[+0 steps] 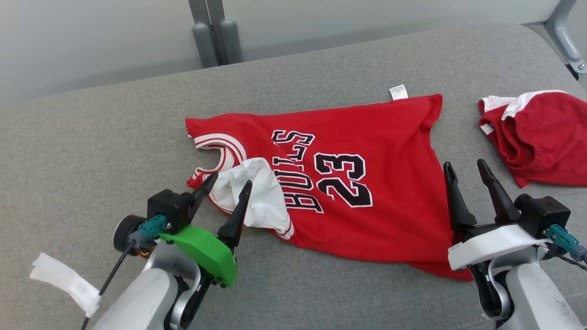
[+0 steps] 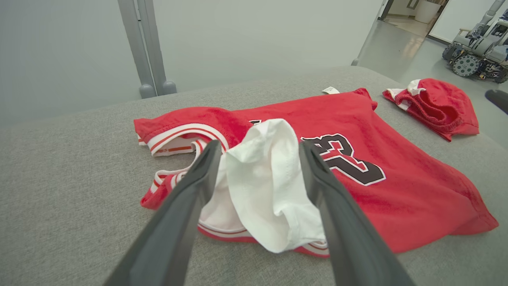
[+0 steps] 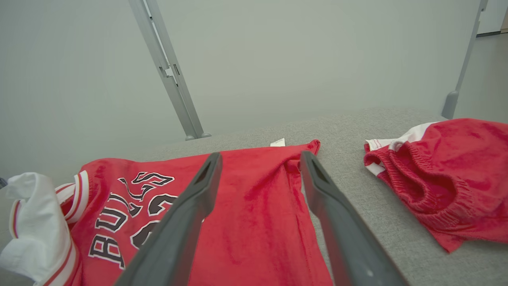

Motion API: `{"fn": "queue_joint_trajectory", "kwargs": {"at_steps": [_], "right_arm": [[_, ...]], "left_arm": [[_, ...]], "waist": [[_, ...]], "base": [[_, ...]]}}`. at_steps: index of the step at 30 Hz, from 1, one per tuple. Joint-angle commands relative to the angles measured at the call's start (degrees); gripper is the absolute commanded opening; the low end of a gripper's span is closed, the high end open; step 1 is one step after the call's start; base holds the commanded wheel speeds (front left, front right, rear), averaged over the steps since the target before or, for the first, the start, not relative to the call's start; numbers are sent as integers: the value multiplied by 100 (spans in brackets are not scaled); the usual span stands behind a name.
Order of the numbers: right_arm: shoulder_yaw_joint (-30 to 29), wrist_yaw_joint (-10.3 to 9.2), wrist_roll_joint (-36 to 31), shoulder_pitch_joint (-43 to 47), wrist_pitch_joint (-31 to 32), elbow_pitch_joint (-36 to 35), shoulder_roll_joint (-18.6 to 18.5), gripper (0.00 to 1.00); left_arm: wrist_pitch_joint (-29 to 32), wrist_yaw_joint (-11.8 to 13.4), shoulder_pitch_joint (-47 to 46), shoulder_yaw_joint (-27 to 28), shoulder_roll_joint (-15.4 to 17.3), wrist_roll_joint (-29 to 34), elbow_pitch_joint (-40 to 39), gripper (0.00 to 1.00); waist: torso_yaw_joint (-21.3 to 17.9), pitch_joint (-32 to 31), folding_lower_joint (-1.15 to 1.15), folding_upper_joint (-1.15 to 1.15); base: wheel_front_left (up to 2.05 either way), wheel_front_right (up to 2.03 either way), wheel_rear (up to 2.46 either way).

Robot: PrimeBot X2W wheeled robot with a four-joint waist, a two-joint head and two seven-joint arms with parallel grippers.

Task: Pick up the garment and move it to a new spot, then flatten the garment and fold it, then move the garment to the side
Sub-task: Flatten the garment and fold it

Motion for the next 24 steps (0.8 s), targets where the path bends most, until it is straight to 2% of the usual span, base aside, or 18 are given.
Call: {"fn": "queue_joint_trajectory", "kwargs": {"at_steps": [1,6,12,16,17,18,19,21,22,24], "right_arm": [[17,3,-21,-91,-16,-14,-13,100],[43,3,2,-182,-16,-9,-54,100],[27,3,6,-227,-16,-1,-25,100],[-1,3,-3,-196,-16,5,-20,100],[-11,3,-7,-183,-16,7,-21,100],[-27,3,-16,-162,-16,11,-19,100],[-40,3,-27,-146,-16,14,-13,100],[-62,3,-43,-125,-16,25,-2,100],[-72,3,-54,-115,-16,24,2,100],[-90,3,-55,-88,-16,29,-2,100]], "left_arm": [[42,-83,-196,-19,28,37,102,100],[187,-324,-630,-192,-38,147,708,100],[116,-478,-948,-286,-136,183,1305,100],[25,-523,-1017,-291,-198,143,1482,79],[5,-527,-1021,-293,-213,135,1504,56],[-4,-528,-1021,-299,-227,130,1518,47],[-14,-530,-1018,-307,-236,122,1528,43],[-15,-529,-998,-324,-247,110,1536,11],[-35,-515,-986,-332,-254,116,1509,0],[-53,-499,-949,-344,-259,111,1438,0]], "waist": [[-6,53,0,0],[-75,185,0,0],[-150,263,0,0],[-155,249,0,0],[-150,242,0,0],[-140,229,0,0],[-126,215,0,0],[-85,178,0,0],[-55,154,0,0],[11,100,0,0]], "base": [[0,0,0],[0,0,0],[0,0,0],[0,0,0],[0,0,0],[0,0,0],[0,0,0],[0,0,0],[0,0,0],[0,0,0]]}}
